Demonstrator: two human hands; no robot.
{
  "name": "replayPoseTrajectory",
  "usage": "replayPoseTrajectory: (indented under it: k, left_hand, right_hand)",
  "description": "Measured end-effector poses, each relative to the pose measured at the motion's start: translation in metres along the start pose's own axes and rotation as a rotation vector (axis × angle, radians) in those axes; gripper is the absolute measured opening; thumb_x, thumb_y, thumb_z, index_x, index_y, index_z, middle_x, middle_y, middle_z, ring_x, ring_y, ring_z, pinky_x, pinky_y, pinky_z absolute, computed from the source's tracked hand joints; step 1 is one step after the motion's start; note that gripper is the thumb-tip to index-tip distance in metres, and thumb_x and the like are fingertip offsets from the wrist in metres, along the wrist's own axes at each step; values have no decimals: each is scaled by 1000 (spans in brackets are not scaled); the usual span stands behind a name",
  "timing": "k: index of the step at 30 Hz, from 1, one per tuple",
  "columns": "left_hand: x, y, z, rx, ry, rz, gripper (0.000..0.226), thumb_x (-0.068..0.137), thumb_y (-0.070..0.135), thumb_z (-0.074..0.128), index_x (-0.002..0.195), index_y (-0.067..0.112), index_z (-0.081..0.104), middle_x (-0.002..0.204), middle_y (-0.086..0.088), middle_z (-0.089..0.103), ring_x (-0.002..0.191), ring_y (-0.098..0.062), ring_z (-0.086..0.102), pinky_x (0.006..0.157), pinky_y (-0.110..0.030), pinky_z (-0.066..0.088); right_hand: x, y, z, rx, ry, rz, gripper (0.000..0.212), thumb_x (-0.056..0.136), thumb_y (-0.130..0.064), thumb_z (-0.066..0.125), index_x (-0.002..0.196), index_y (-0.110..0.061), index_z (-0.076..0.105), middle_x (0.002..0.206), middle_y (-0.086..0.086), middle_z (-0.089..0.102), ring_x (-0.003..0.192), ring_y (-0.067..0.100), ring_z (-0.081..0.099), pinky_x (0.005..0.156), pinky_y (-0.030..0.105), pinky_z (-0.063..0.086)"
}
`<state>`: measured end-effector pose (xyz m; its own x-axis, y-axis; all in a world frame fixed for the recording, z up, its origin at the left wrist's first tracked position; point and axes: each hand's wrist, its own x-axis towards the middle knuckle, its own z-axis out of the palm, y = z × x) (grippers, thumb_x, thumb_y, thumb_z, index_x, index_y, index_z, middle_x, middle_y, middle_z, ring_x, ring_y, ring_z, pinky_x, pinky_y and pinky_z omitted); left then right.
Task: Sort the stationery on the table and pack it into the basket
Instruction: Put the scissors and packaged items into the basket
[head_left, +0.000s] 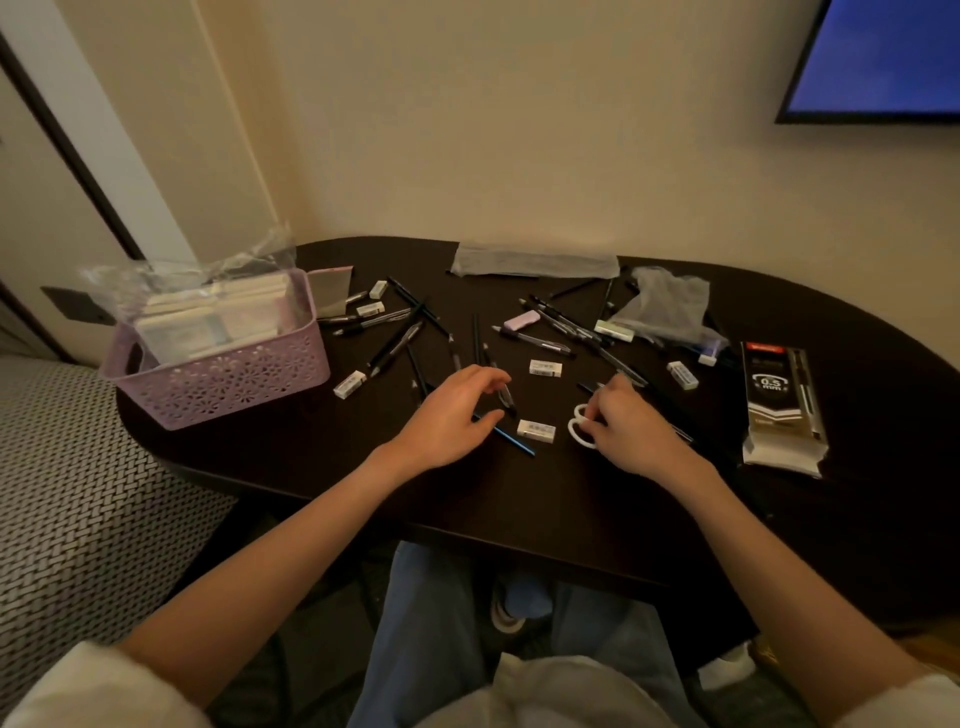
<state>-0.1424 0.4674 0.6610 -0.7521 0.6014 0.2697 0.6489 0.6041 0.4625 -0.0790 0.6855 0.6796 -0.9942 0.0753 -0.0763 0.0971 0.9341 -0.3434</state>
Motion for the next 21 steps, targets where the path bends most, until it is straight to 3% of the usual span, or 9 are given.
replayPoseTrajectory:
  k: [6, 8, 10, 14, 17, 21]
  left_hand:
    - [8, -13, -12, 33, 28, -19, 44, 91, 19, 63, 133, 19, 50, 129, 3, 55, 119, -7, 51, 101, -22, 42]
    - [10, -18, -16, 51, 27, -31, 44, 91, 19, 63, 133, 19, 50, 130, 3, 54, 120, -7, 51, 100, -20, 41]
    - [14, -23, -21, 71, 30, -43, 43, 92, 20, 63, 133, 19, 51, 130, 3, 55, 119, -6, 51, 100, -20, 41]
    - [22, -34, -30, 130, 72, -83, 40, 92, 18, 62, 131, 18, 53, 127, 2, 56, 117, -9, 52, 96, -20, 42]
    - [41, -55, -41, 157, 170, -228, 35, 90, 9, 59, 124, 13, 58, 122, -3, 58, 112, -15, 56, 95, -28, 48]
    - [82, -97, -60, 128, 352, -495, 27, 83, 2, 60, 110, 5, 64, 111, -11, 63, 102, -23, 60, 86, -33, 50]
  right_hand:
    - [16, -24, -9, 401, 328, -143, 11, 98, -20, 51, 108, -14, 53, 107, 1, 50, 79, 6, 52, 70, 18, 42]
    - [23, -32, -12, 550, 385, -174, 11, 98, -17, 50, 109, -14, 52, 103, 3, 57, 84, 8, 57, 72, 22, 48]
    - [30, -42, -15, 763, 396, -168, 10, 98, -14, 49, 108, -16, 51, 101, 5, 62, 82, 14, 62, 72, 28, 54]
    - [45, -56, -21, 1129, 349, -109, 14, 97, -7, 49, 110, -11, 54, 96, 5, 67, 64, 5, 59, 58, 16, 50]
    - [62, -62, -27, 1364, 259, -47, 23, 94, 2, 47, 112, -5, 60, 93, 9, 66, 62, 7, 52, 55, 19, 45]
    - [88, -74, -39, 1538, 249, -89, 32, 91, 1, 37, 93, -5, 68, 84, 9, 53, 61, 10, 42, 54, 22, 39]
